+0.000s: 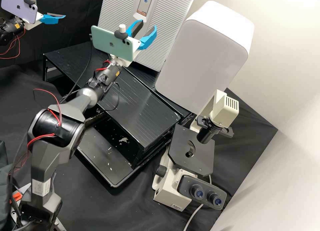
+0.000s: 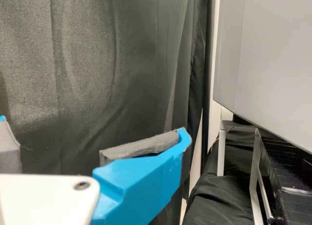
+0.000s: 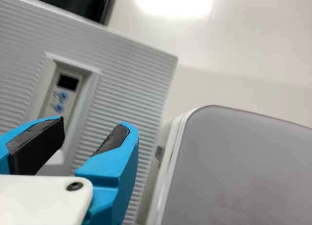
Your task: Close the incubator door
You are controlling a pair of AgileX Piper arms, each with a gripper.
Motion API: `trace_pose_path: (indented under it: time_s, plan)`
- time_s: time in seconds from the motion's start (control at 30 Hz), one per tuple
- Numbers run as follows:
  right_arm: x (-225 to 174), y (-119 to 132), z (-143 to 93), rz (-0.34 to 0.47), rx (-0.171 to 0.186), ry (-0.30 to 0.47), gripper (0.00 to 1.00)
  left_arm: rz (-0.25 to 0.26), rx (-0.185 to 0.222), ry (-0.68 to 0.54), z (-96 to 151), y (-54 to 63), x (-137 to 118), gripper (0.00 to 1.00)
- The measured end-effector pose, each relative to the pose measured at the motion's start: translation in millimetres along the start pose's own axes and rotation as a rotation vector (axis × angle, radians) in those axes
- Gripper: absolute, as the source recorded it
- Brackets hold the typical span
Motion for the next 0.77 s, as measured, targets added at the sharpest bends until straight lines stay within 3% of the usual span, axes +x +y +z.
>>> trace_pose_path:
  time_s: [0.17,0.53,0.63,0.7,0.77]
  plan:
    - [-19,2,-1,0.011,0.056,0.07,1.0,-0.001,0.0,-0.004,1,-0.3,0,1.0]
    - [-27,4,3,0.018,0.07,0.08,1.0,-0.018,0.007,-0.03,11,-7.4,-5,1.0]
    - [-27,4,3,0.018,0.07,0.08,1.0,0.031,0.012,-0.022,13,-5.8,-8,1.0]
    - [-27,4,3,0.018,0.07,0.08,1.0,0.095,0.012,-0.034,15,-2.4,-11,1.0]
    - [-27,4,3,0.018,0.07,0.08,1.0,0.152,-0.013,-0.057,16,1.0,-14,1.0]
